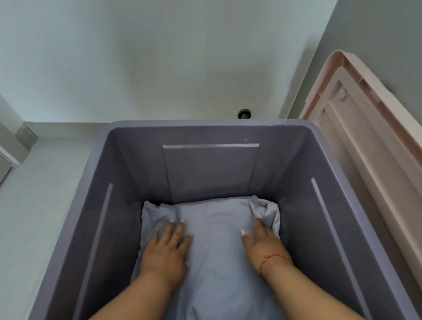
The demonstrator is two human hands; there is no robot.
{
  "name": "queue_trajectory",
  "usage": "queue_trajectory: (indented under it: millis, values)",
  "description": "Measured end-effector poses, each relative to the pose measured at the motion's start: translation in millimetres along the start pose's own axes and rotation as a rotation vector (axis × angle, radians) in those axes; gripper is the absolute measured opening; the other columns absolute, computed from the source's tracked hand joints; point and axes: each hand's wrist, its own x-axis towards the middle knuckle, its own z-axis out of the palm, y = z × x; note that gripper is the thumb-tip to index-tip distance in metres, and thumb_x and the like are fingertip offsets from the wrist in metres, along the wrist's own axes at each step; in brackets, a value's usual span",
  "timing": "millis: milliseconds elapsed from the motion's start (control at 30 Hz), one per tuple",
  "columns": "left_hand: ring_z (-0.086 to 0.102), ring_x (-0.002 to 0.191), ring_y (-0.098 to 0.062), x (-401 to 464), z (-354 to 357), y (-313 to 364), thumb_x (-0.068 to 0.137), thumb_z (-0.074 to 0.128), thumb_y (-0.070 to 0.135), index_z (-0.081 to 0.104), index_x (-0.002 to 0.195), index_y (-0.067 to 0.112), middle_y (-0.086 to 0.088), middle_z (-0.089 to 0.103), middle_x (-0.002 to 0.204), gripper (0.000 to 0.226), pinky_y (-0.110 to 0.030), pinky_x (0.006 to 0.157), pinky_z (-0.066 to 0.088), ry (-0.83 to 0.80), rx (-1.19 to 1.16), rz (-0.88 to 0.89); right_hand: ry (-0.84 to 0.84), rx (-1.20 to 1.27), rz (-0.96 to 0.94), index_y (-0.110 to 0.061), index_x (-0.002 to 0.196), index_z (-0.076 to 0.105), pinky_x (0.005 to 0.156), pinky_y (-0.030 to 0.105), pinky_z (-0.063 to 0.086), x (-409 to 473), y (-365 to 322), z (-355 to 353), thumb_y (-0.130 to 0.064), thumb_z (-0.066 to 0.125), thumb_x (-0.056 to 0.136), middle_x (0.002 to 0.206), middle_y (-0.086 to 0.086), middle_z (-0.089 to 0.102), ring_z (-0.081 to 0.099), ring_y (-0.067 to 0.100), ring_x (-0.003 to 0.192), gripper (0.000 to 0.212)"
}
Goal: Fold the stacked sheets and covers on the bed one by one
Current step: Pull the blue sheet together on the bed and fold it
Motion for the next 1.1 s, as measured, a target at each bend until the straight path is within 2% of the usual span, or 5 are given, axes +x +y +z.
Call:
queue_trajectory:
  millis: [233,400,600,967,1100]
  values:
    - [-0.008,0.149,-0.028,12,0,-22,0.1,0.012,0.053,-0.007,0.153,0.005,-0.01,-0.007,0.163,0.074,-0.04,0.12,-0.008,-0.186,0.134,-0.299,0.018,0.056,0.0,-0.02,0.152,-0.008,0.12,0.034,0.008,16,-4,-23,-0.054,0.028,0.098,0.16,0.0,-0.009,0.002,0.019,0.148,0.073]
    - [0.0,0.15,-0.028,0,-30,1,0.099,0.019,0.057,0.001,0.155,0.011,-0.01,0.006,0.163,0.075,-0.044,0.12,-0.002,-0.035,-0.072,-0.187,-0.011,0.039,-0.011,-0.019,0.153,-0.001,0.12,0.035,0.01,-2,-18,-23,-0.055,0.028,0.098,0.16,0.003,-0.004,0.005,0.021,0.148,0.072]
    - [0.052,0.119,-0.027,-62,-90,12,0.101,0.035,0.04,0.042,0.136,0.013,-0.009,0.05,0.136,0.044,-0.033,0.092,0.045,-0.179,-0.301,-0.082,-0.184,-0.11,0.056,-0.009,0.144,0.033,0.107,0.03,0.034,-78,-58,-63,-0.045,0.039,0.098,0.148,0.013,0.036,0.038,0.029,0.134,0.059]
    - [0.057,0.112,-0.027,-230,-264,33,0.099,0.038,0.027,0.053,0.124,0.016,-0.006,0.058,0.126,0.032,-0.034,0.088,0.045,-0.281,-0.284,-0.026,-0.197,-0.07,0.047,-0.004,0.125,0.056,0.092,0.031,0.041,-241,-138,-202,-0.041,0.038,0.1,0.128,0.017,0.057,0.053,0.032,0.116,0.048]
    - [0.057,0.112,-0.026,-275,-347,33,0.097,0.039,0.029,0.054,0.127,0.019,-0.004,0.06,0.125,0.035,-0.032,0.081,0.042,-0.23,-0.272,-0.038,-0.128,-0.004,0.034,-0.003,0.134,0.049,0.1,0.034,0.038,-294,-171,-277,-0.043,0.034,0.1,0.137,0.02,0.05,0.046,0.032,0.126,0.054]
